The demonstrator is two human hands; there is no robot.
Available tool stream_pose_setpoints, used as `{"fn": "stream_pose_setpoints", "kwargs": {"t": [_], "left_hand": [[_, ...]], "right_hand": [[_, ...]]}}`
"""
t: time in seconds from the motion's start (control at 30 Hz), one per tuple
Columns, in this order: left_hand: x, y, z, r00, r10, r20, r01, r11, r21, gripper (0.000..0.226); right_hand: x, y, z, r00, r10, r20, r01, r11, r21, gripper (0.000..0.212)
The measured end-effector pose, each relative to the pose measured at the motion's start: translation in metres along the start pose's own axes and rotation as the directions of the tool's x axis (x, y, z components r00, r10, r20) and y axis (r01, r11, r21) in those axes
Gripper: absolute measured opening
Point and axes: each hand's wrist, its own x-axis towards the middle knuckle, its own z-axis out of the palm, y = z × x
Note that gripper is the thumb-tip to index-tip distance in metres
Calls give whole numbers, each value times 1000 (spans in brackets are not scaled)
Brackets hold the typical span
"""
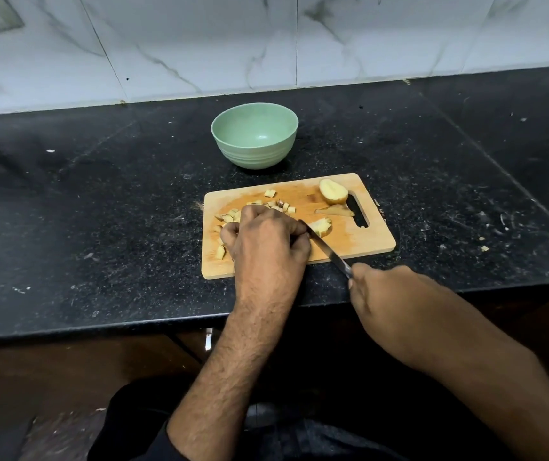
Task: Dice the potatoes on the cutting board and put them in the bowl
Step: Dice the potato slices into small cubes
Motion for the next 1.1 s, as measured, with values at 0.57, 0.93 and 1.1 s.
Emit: {"fn": "stream_pose_setpoints", "kwargs": {"t": [0.57, 0.93, 1.1], "left_hand": [[-7, -12, -8, 1000, -5, 9, 5, 1000, -29, 19], [1, -2, -11, 999, -10, 35, 8, 999, 47, 8], [6, -5, -12, 998, 5, 70, -8, 999, 48, 3]], "right_hand": [[-21, -1, -3, 991, 42, -124, -40, 999, 20, 30], [-8, -13, 2, 995, 7, -99, -10, 999, -35, 27], [6, -16, 3, 998, 6, -66, -8, 1000, -24, 29]]}}
